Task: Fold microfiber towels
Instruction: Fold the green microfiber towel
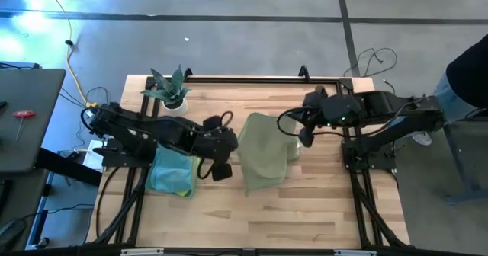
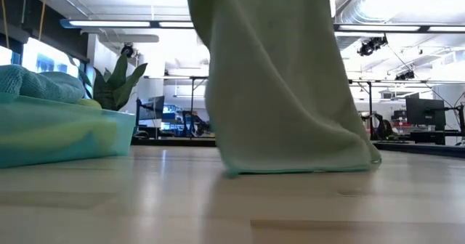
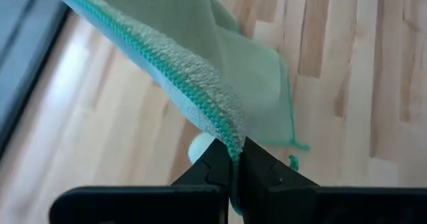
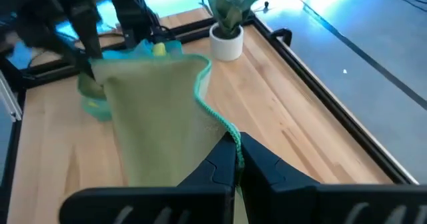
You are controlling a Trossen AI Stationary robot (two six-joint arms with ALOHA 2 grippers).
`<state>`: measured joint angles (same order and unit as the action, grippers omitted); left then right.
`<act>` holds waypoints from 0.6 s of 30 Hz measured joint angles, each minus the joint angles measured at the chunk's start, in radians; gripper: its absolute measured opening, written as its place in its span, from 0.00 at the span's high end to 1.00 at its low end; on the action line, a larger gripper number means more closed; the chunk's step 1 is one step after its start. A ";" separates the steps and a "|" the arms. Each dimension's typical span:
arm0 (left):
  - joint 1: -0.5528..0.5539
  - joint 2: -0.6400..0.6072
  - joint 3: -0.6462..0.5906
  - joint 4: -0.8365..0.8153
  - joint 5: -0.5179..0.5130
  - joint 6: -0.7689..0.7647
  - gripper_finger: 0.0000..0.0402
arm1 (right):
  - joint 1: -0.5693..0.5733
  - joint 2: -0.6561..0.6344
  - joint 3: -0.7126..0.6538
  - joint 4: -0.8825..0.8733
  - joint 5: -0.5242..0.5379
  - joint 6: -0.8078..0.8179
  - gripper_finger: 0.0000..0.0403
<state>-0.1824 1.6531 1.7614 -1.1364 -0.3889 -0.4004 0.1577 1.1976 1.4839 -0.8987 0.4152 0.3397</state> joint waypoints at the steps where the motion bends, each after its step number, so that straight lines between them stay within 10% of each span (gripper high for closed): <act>1: 0.006 0.000 0.022 -0.016 -0.002 0.020 1.00 | 0.000 0.000 0.015 -0.026 0.000 0.000 1.00; 18: 0.178 0.000 0.333 -0.162 -0.008 0.370 0.99 | -0.052 0.054 0.196 -0.118 0.110 -0.131 1.00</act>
<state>-0.0042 1.6529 2.0939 -1.2984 -0.3969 -0.0307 0.1060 1.2513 1.6798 -1.0162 0.5252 0.2084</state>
